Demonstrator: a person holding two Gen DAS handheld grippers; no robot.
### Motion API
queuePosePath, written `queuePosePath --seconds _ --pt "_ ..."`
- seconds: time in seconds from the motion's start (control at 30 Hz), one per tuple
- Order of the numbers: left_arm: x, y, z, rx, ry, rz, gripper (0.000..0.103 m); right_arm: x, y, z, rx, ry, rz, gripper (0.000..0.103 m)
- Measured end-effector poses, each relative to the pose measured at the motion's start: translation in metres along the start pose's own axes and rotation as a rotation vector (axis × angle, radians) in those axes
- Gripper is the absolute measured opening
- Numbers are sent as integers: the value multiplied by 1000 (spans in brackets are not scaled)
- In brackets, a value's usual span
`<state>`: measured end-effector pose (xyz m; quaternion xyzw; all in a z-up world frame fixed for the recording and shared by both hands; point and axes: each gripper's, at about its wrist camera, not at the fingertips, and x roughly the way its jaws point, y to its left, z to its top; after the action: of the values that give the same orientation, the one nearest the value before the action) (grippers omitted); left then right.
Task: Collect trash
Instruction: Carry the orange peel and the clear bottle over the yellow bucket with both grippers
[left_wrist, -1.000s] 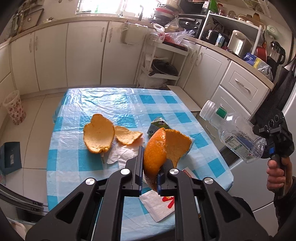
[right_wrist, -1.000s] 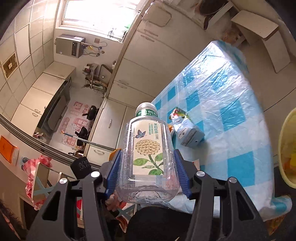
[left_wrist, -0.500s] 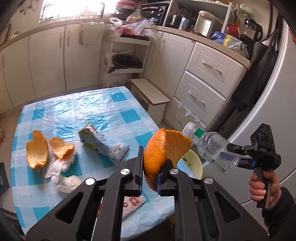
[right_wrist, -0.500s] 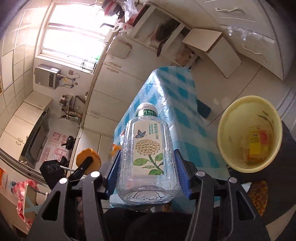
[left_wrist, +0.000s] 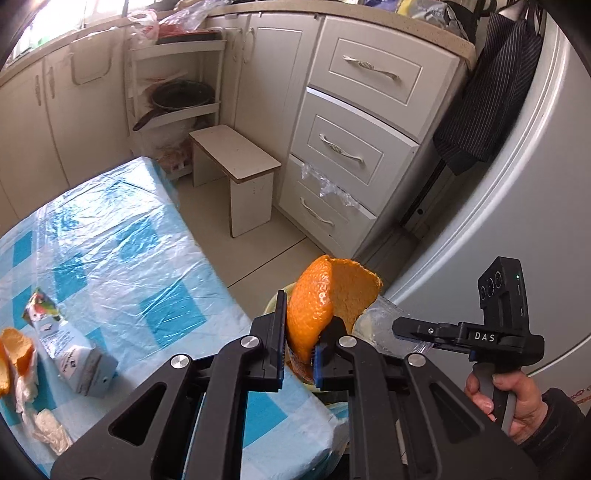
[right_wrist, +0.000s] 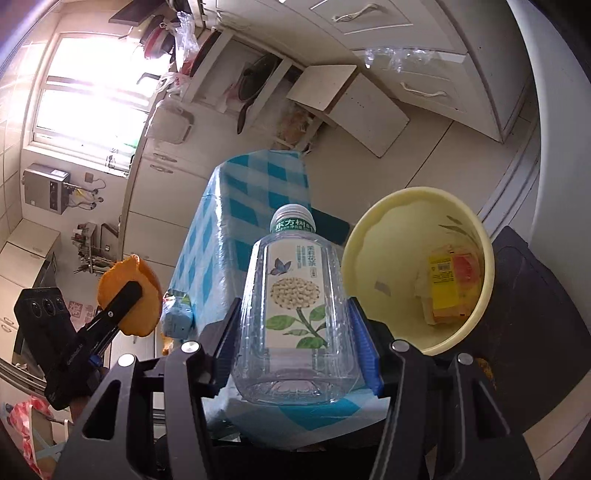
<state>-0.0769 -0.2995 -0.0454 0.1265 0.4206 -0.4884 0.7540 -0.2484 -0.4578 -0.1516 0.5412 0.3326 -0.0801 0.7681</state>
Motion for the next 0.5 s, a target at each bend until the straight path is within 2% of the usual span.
queuePosePath --seconds 0.4,0.5 --pt "78 -42 6 72 108 20 11 19 -42 12 52 -12 -100 55" --pt "95 -49 6 76 136 19 11 24 -48 16 61 -17 -145 58"
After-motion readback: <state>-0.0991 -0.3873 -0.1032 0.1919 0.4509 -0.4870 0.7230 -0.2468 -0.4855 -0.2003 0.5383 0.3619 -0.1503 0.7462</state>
